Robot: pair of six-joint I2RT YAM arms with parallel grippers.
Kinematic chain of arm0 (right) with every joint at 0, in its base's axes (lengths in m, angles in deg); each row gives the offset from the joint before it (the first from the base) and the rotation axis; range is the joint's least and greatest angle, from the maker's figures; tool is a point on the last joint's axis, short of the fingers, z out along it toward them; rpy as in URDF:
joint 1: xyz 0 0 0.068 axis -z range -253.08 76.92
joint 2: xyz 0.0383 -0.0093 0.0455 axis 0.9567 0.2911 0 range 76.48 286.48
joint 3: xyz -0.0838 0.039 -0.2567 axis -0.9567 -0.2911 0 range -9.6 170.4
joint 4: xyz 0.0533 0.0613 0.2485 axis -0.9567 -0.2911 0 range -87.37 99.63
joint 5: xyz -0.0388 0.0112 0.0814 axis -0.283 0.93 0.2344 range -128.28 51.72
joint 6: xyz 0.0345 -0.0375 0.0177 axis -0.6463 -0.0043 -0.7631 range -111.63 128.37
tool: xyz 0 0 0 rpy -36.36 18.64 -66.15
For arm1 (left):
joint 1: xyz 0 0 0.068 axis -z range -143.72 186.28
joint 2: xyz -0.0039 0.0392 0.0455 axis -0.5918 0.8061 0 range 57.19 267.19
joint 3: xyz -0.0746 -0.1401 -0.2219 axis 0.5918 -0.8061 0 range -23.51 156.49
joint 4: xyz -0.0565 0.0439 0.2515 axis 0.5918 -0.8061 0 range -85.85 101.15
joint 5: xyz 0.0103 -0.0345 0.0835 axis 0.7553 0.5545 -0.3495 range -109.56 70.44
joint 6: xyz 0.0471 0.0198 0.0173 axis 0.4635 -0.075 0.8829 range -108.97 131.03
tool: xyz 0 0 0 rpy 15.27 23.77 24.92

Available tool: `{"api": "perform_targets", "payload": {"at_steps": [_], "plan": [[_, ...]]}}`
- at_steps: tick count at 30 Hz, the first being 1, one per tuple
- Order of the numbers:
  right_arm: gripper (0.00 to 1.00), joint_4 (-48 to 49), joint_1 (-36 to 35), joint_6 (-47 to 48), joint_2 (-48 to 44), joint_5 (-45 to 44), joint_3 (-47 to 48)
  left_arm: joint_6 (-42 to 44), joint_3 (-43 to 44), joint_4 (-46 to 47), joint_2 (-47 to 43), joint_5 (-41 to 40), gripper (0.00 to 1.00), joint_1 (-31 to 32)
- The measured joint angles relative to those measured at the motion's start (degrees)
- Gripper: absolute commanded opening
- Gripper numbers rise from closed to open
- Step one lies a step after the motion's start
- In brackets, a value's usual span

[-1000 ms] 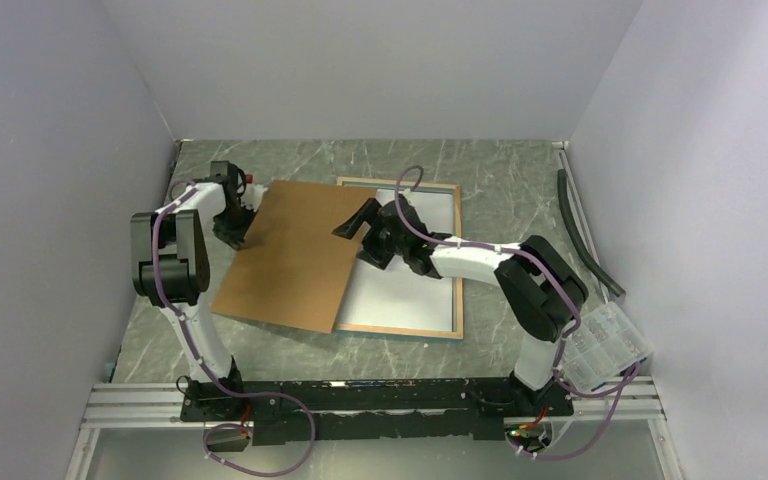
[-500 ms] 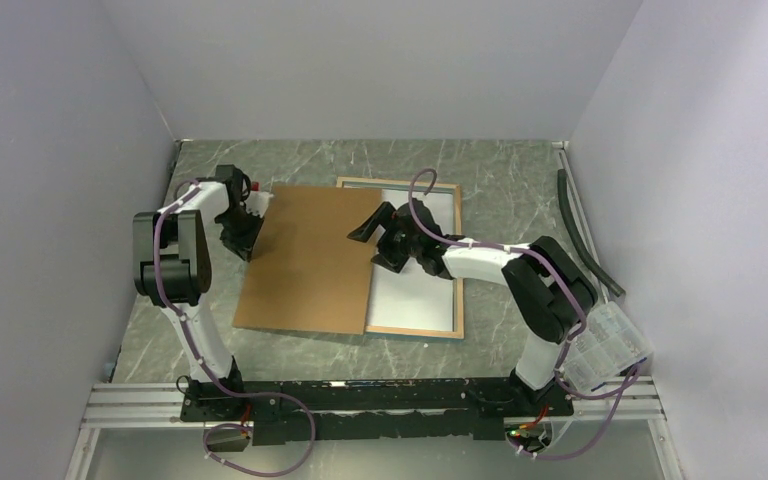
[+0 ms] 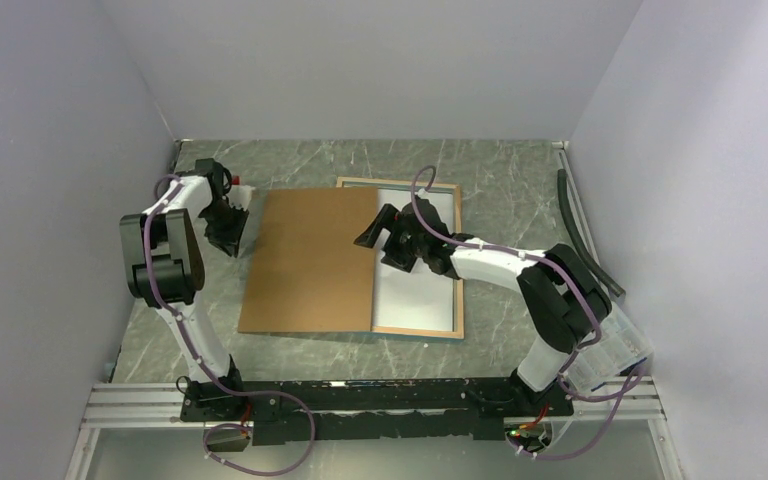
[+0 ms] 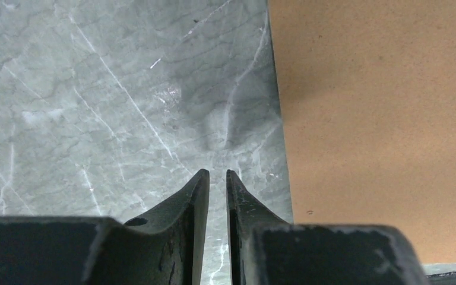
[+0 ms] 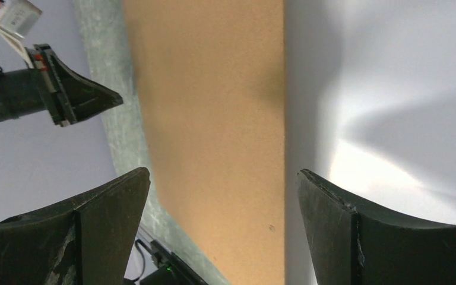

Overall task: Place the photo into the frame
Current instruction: Place the photo frame item at the center of the board.

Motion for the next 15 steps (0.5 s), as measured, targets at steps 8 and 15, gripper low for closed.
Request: {"api": "perform_targets", "payload": {"at_steps": [8,15], "plan": [[0.92,-0.8,1.2,2.9,2.1,1.6,0.2,-1.2,-2.3,2.1,1.7,0.1,0.23,1.3],[0.89,2.0,1.8,2.9,5.4,4.8,0.2,-1.5,-2.8,2.6,1.6,-0.8,0.23,2.8]]}}
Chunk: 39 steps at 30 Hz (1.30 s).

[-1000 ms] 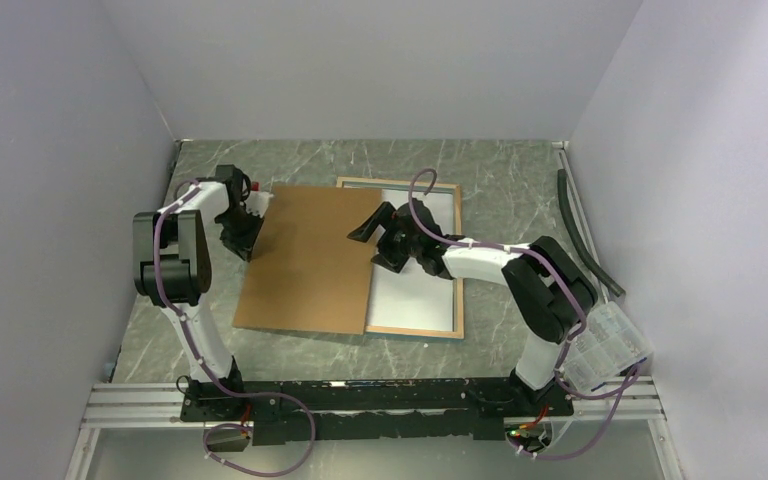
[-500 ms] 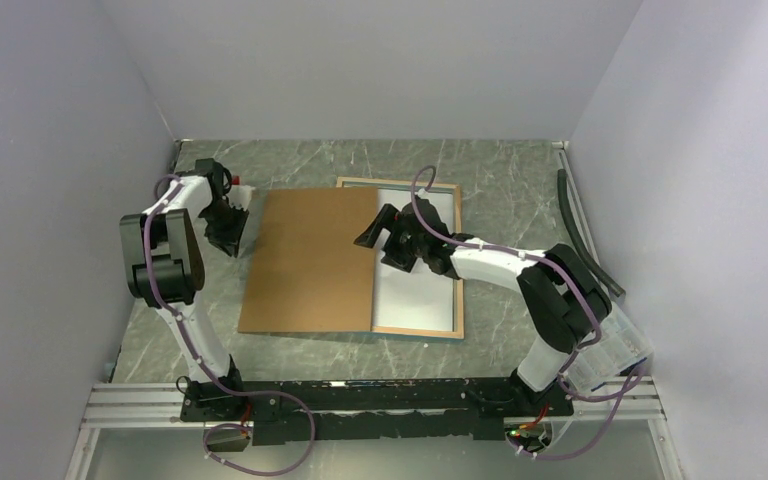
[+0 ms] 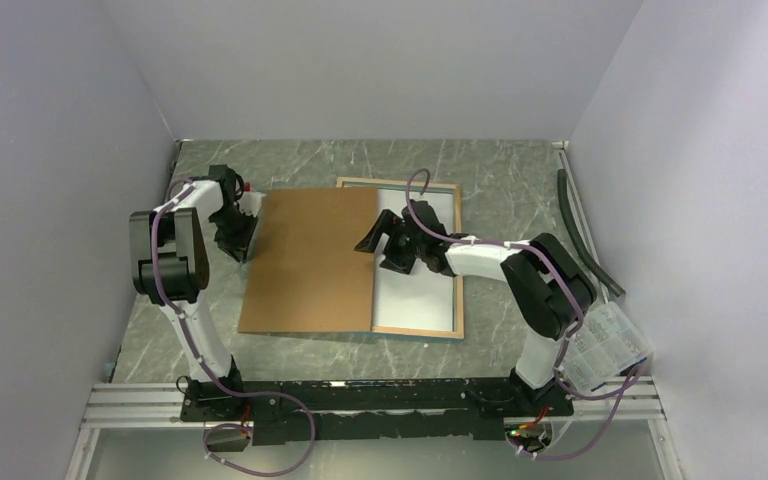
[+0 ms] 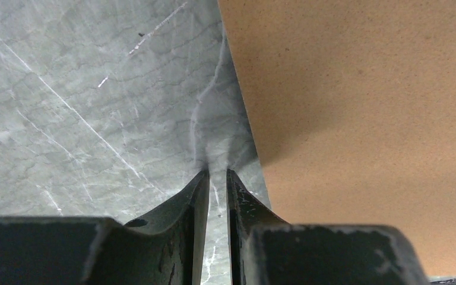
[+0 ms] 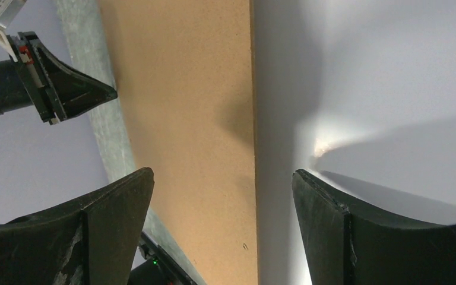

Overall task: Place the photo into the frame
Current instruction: Place the photo frame item at the center of the board, then pick up the photo frame item at the center of the board.

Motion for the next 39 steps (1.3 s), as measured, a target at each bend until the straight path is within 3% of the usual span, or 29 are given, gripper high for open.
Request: {"api": "perform_targets", "payload": {"at_steps": [9,22,25,30,35,36,39], "plan": [[0.81,4.3,0.0,-1.2,4.2,3.5,0.4,0.1,-0.8,0.8,-0.5,-1.2,0.23,0.8],[0.59,6.4,-1.5,-2.8,5.8,4.6,3.3,0.3,-1.3,0.8,-0.8,-1.3,0.21,2.9],[0.46,6.6,-1.9,-3.3,5.9,4.7,3.6,0.3,-1.3,0.8,-0.8,-1.2,0.22,2.9],[0.01,8.2,-2.8,-5.2,6.2,6.0,4.6,0.6,-1.3,0.6,-1.0,-1.0,0.28,2.9],[0.0,10.2,-2.8,-7.6,3.8,8.4,6.4,2.5,-1.3,-1.2,-3.2,3.1,0.41,3.2],[0.0,9.7,-2.9,-7.5,2.8,8.1,6.8,3.3,-1.1,-2.2,-4.3,4.6,0.46,3.5],[0.0,5.7,-3.0,-7.2,-0.2,7.5,7.7,6.0,0.6,-5.1,-10.1,9.3,0.51,4.4]]}}
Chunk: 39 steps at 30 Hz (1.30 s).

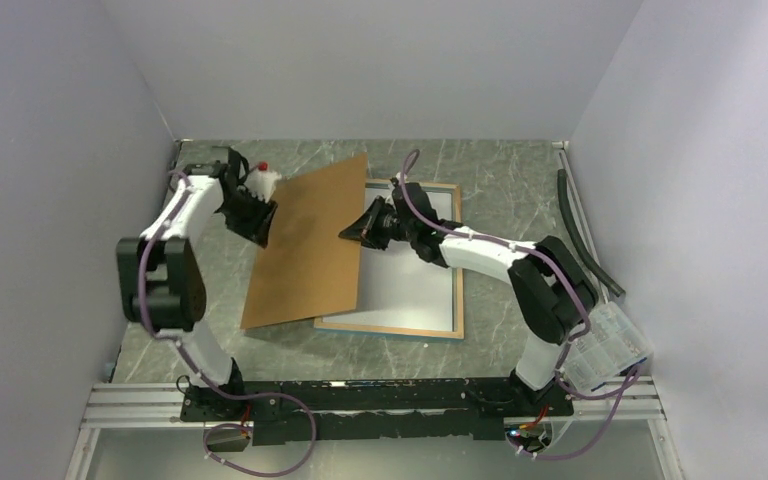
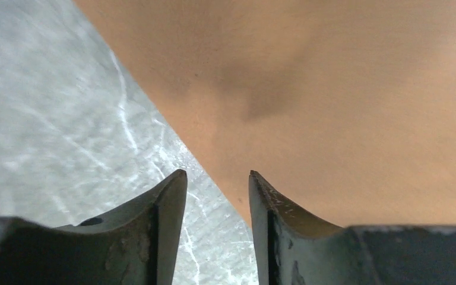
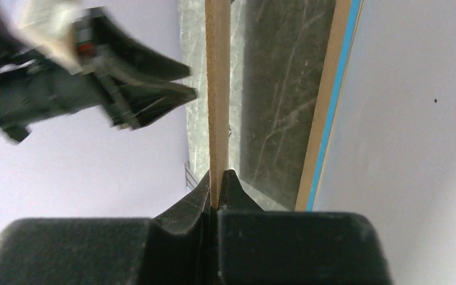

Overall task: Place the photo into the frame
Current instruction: Pick up the photo frame item at the center of the board.

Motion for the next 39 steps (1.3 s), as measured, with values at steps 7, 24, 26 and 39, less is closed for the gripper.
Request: {"api": "perform_targets", "payload": {"at_steps": [7,24,26,39], "plan": [[0.0,-9.8,2.8,0.4,-7.1,-3.4,4.0,9.2,1.2,1.0,-27.6,13.4,0.94,0.2],[0.0,-16.5,4.3,-15.3,-13.9,-9.0,9.1,43.3,-17.6,-5.7,-61.7,23.5,0.88,2.2],[0.0,-16.9,3.3,-16.6,-14.2,-9.0,9.0,47.3,-19.7,-2.7,-65.5,24.2,0.86,2.3],[0.0,-15.0,-1.8,-21.5,-17.6,-9.6,6.5,54.6,-26.3,10.8,-66.9,24.5,0.37,2.3]]}}
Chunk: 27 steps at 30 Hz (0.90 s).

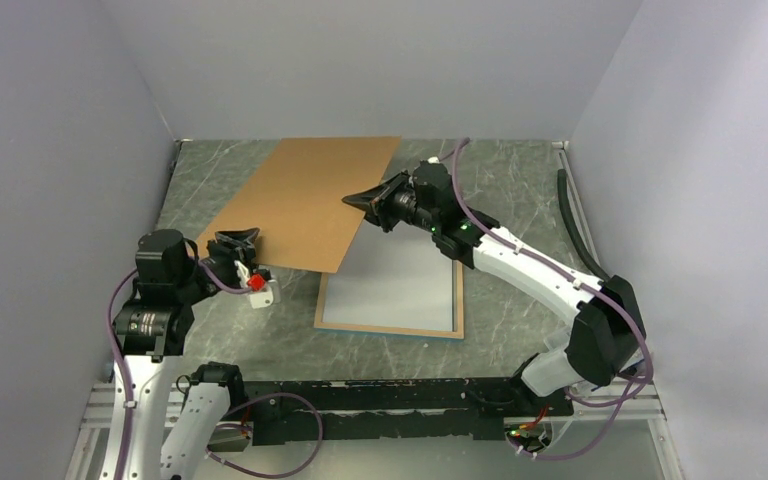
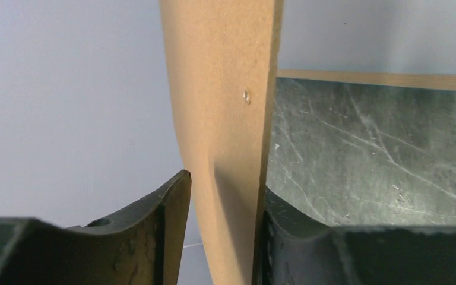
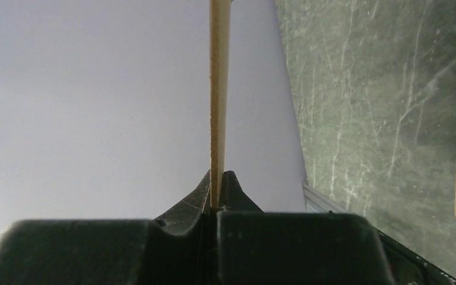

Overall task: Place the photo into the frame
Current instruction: Pick up the photo frame item at the center of the board.

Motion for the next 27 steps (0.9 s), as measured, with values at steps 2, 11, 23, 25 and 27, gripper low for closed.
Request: {"api": "perform_targets", "payload": {"at_steps": [2,11,23,25,27], "plan": [[0.03,0.6,-0.6,-1.1,-0.2,-0.6,-0.8,-0.5,0.0,0.6,0.0,0.0,0.2,0.0],[0.68,0.2,-1.5,1.6,-2.1,0.6,-2.3,-1.2,-1.7,4.6,-2.6,0.0,0.03,-0.1],[1.0,-11.6,7.4,35.0,-13.4,15.8,-1.8,-2.1,-1.6,4.0,-0.5,0.6,0.03,0.0],[1.0,-16.1,8.1,45.5,-13.7,17.2,-0.5,-2.1,-1.0,3.3,-0.2,0.9,0.03,0.0],[1.0,-19.0,7.9,54.9,-15.1,17.6,-0.5,-2.0,-0.4,2.3,-0.3,1.3,0.03,0.0]]}}
